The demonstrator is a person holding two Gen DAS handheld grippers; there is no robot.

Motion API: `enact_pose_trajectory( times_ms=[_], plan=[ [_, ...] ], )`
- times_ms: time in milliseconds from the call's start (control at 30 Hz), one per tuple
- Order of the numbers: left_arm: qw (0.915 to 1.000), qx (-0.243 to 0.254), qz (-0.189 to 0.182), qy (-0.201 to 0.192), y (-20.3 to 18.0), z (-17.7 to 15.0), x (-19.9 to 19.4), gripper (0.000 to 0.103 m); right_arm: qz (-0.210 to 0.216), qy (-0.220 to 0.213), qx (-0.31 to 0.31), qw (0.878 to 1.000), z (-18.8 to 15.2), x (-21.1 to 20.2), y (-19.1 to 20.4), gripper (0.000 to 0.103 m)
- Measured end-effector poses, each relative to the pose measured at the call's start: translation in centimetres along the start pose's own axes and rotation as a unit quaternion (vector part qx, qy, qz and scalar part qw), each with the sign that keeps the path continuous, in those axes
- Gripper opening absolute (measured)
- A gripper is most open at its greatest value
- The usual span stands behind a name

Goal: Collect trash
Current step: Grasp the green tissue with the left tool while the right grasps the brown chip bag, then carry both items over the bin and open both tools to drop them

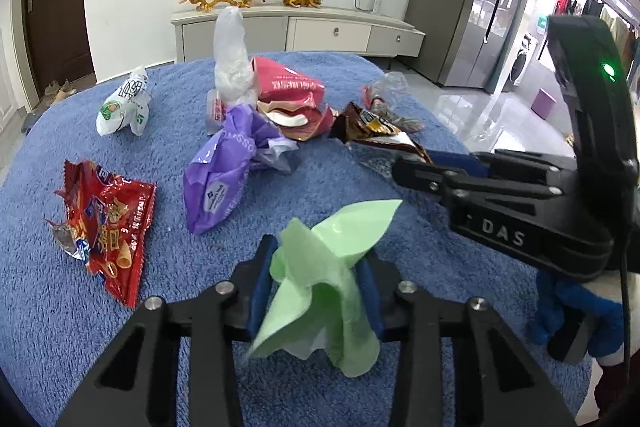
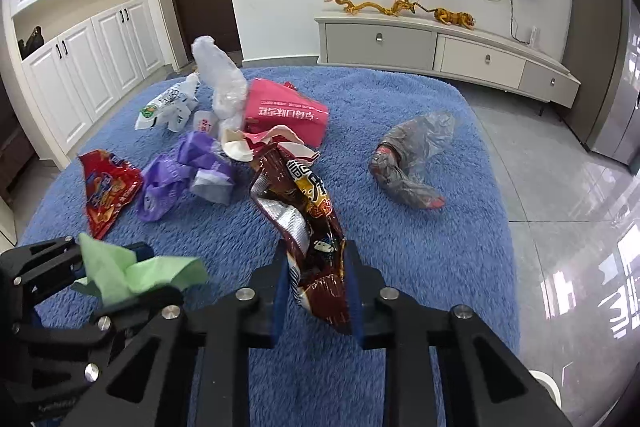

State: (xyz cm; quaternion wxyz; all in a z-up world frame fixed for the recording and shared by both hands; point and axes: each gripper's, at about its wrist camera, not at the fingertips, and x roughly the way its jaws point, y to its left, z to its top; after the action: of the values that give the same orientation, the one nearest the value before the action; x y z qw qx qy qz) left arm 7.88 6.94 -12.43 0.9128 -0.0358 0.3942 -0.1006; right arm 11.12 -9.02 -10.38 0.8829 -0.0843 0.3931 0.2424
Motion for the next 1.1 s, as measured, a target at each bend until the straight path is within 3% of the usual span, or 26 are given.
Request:
enact_pose_trajectory(
  times_ms=[500, 933, 1100],
  plan=[
    [0.9992, 0.007, -0.007, -0.040, -3.0, -0.5, -5.2, 0.036, -0.032, -0.065, 0.037, 0.997, -2.9, -9.4, -0.2, 0.021],
    [0.9951, 0.060, -0.037, -0.069, -8.4, 0.8, -8.1, 0.036, -0.119, -0.109, 0.107, 0.981, -6.9, -17.7, -4.3, 0.021],
    [0.9918, 0.090, -0.056, -0.072, -11.1, 1.8, -8.0, 0.036, -0.148, -0.108, 0.145, 0.972, -9.2, -19.6, -6.9, 0.021]
  ],
)
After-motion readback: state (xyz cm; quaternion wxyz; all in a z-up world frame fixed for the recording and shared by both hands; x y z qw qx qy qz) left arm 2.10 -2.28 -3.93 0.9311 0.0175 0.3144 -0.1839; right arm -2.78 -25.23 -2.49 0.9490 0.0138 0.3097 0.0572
